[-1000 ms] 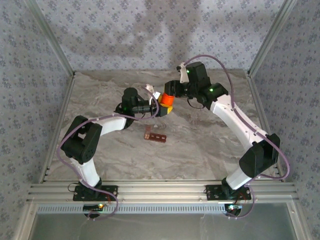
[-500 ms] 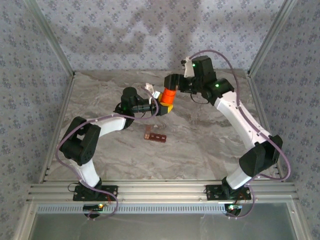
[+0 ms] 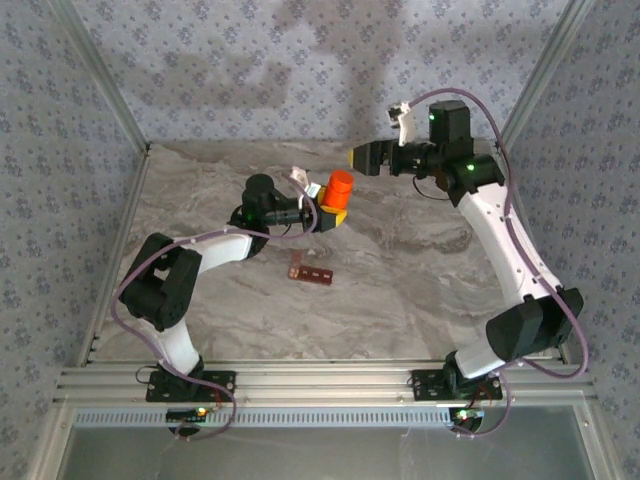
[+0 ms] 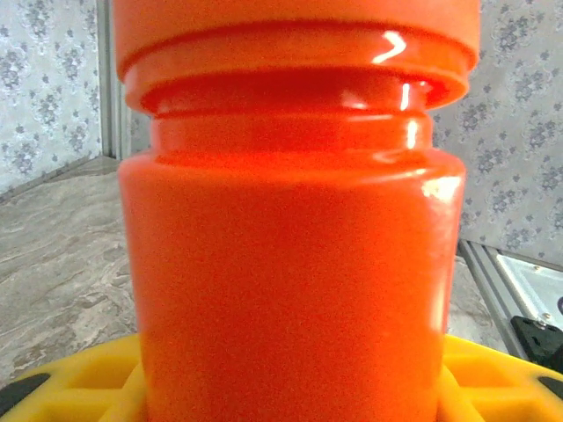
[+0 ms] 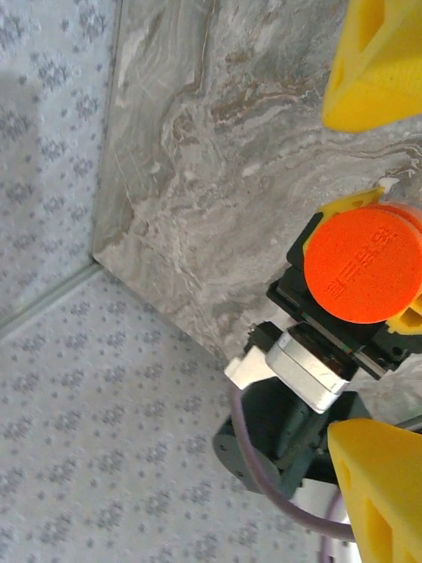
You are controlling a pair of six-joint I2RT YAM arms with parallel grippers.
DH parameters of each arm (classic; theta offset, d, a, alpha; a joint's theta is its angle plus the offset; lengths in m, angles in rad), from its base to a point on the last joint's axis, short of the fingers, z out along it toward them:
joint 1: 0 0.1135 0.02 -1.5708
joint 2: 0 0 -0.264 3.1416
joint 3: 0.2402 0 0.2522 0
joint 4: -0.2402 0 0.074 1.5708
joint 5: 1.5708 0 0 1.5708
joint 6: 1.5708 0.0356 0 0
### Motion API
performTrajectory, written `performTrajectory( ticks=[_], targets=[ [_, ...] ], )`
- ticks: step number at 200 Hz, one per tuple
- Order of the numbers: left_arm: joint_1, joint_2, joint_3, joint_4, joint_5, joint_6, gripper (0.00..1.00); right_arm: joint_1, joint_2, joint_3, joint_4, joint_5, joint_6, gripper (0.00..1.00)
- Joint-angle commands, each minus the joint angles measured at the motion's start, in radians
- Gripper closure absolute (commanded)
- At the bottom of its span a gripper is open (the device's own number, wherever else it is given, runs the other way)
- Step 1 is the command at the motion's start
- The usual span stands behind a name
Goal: Sort the pills into containers
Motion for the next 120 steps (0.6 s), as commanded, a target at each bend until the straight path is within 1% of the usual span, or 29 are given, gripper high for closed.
performTrajectory(
  ticks=[1,11,27,52,88,120],
  targets=[
    [-0.007,-0.037,0.036,0.033,0.048,-0.002,1.00,-0.001,0.041,0.028,-0.061,-0.113,-0.122,0.13],
    [-0.007,-0.040,0.040,0.027,0.052,0.000,1.00,0.004,0.059,0.048,-0.071,-0.113,-0.135,0.13],
    [-0.009,-0.040,0.042,0.025,0.055,0.000,1.00,0.023,0.090,0.088,-0.147,-0.094,-0.165,0.13],
    [-0.009,-0.038,0.045,0.022,0.056,0.000,1.00,0.047,0.123,0.123,-0.212,-0.066,-0.204,0.14],
    [-0.010,-0.038,0.048,0.016,0.054,0.001,1.00,0.064,0.129,0.118,-0.236,-0.053,-0.222,0.17],
    [-0.011,-0.036,0.055,0.011,0.053,0.003,1.00,0.066,0.129,0.111,-0.237,-0.053,-0.223,0.23]
  ],
)
